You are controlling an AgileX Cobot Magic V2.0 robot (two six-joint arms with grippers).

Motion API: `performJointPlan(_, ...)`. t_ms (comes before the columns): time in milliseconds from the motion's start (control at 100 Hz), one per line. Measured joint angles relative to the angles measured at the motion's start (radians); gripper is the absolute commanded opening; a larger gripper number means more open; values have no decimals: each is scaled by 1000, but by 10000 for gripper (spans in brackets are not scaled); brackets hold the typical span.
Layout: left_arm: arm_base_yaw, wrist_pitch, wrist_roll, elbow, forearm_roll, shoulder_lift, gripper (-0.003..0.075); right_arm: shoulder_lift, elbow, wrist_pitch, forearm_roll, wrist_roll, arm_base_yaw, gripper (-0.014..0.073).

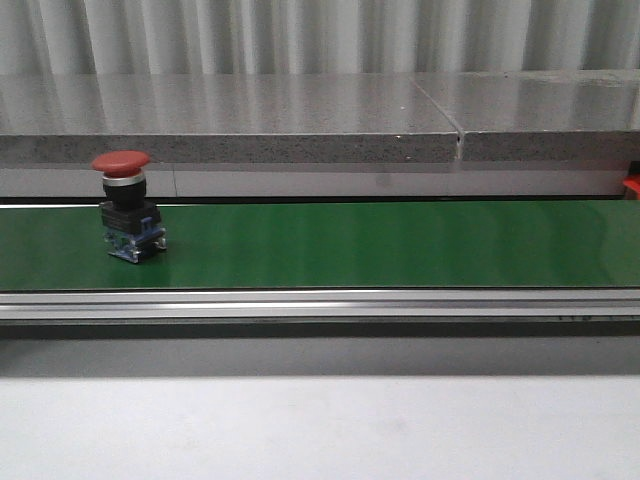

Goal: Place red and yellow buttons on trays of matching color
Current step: 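Grasp a yellow-capped button on the table with the left gripper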

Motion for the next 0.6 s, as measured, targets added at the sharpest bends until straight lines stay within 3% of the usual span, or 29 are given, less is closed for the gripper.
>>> performJointPlan(250,-81,38,29,0,-2,-160,-21,0,0,2,0,-1,0,-125)
performJointPlan(600,-361,126,138,-41,5,-228,-21,0,0,2,0,-1,0,-125)
